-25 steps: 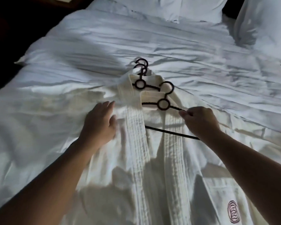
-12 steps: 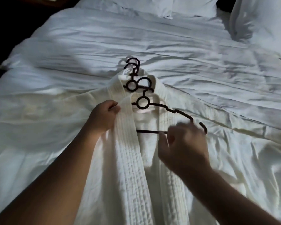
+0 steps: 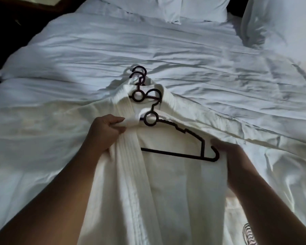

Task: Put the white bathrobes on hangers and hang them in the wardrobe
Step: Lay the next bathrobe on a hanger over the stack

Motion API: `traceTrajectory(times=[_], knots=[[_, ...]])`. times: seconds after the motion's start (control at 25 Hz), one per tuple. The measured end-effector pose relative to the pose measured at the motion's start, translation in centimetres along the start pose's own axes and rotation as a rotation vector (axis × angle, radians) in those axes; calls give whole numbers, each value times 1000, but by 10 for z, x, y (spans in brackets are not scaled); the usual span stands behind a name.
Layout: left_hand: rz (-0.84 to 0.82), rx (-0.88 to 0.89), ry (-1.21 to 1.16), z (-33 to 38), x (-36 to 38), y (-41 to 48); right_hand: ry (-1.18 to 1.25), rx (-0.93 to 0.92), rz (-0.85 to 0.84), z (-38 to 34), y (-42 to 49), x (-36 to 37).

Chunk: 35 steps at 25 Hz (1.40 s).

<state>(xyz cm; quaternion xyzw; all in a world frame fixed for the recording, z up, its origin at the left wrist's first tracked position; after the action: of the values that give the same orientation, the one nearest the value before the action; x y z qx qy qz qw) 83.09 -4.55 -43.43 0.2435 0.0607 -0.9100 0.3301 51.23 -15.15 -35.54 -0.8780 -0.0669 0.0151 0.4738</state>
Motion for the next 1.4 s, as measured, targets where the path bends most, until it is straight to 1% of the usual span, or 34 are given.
traceTrajectory(times=[0.04, 0.12, 0.16, 0.2, 0.24, 0.28, 0.32, 0.36, 0.4, 0.44, 0.48, 0.52, 0.56, 0.6, 0.64, 0.68, 0.72, 0.8, 0.88, 0.96, 1.0, 1.12, 1.2, 1.28, 1.4], knots=[[43, 61, 62, -1, 4, -1, -95, -148, 101, -11, -8, -2], [134, 180, 213, -2, 15, -3, -407, -549, 346, -31, -27, 3], [170, 201, 299, -1, 20, -4, -542, -721, 434, -35, -34, 15], [201, 186, 371, 2, 26, -5, -662, -807, 451, -34, -36, 29], [214, 144, 425, 6, 30, -6, -769, -770, 351, -29, -32, 43], [211, 106, 466, 11, 32, -6, -862, -644, 98, -15, -25, 59], [209, 99, 495, 16, 32, -4, -989, -473, -183, 5, -23, 73], [217, 133, 509, 20, 31, -5, -1125, -444, -342, 22, -17, 79], [234, 194, 516, 26, 28, -5, -1182, -597, -349, 29, -11, 81], [258, 247, 543, 32, 25, -10, -1122, -838, -226, 32, -7, 80], [252, 281, 587, 40, 24, -18, -1025, -1029, -42, 31, -6, 77], [184, 284, 660, 51, 25, -30, -988, -1122, 146, 30, -3, 73], [61, 249, 758, 62, 30, -44, -1065, -1087, 307, 32, 4, 69], [-80, 185, 862, 70, 36, -56, -1203, -950, 399, 36, 15, 66], [-193, 114, 922, 74, 41, -65, -1334, -815, 433, 43, 27, 64], [-250, 68, 926, 75, 45, -67, -1400, -750, 434, 50, 39, 63], [-277, 25, 885, 75, 46, -63, -1412, -734, 426, 56, 50, 63], [-269, -3, 766, 77, 44, -50, -1364, -777, 418, 59, 62, 65], [-219, 91, 606, 76, 44, -45, -1327, -813, 399, 56, 65, 68], [-237, 142, 396, 70, 52, -47, -1355, -842, 347, 60, 68, 64], [-254, 156, 349, 63, 57, -49, -1396, -854, 325, 63, 67, 63], [-204, 262, 382, 43, 75, -56, -1511, -830, 315, 68, 72, 63], [-167, 319, 397, 38, 83, -57, -1531, -800, 334, 69, 73, 65], [-166, 327, 446, 35, 89, -58, -1552, -770, 339, 71, 74, 67], [-232, 260, 515, 31, 93, -53, -1636, -633, 310, 67, 82, 73]])
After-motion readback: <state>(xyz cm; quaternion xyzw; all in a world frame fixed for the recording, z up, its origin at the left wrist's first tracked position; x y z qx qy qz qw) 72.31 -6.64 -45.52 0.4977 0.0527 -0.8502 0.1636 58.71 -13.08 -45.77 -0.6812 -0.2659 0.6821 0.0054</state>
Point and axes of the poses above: each hand's wrist, its own y-axis towards the middle knuckle, its own x-axis out of the palm, z = x × y, the point moved 2 cm from there along y, towards the middle knuckle, and after that the axes turned 12 degrees about x, right-handed, at the moved point
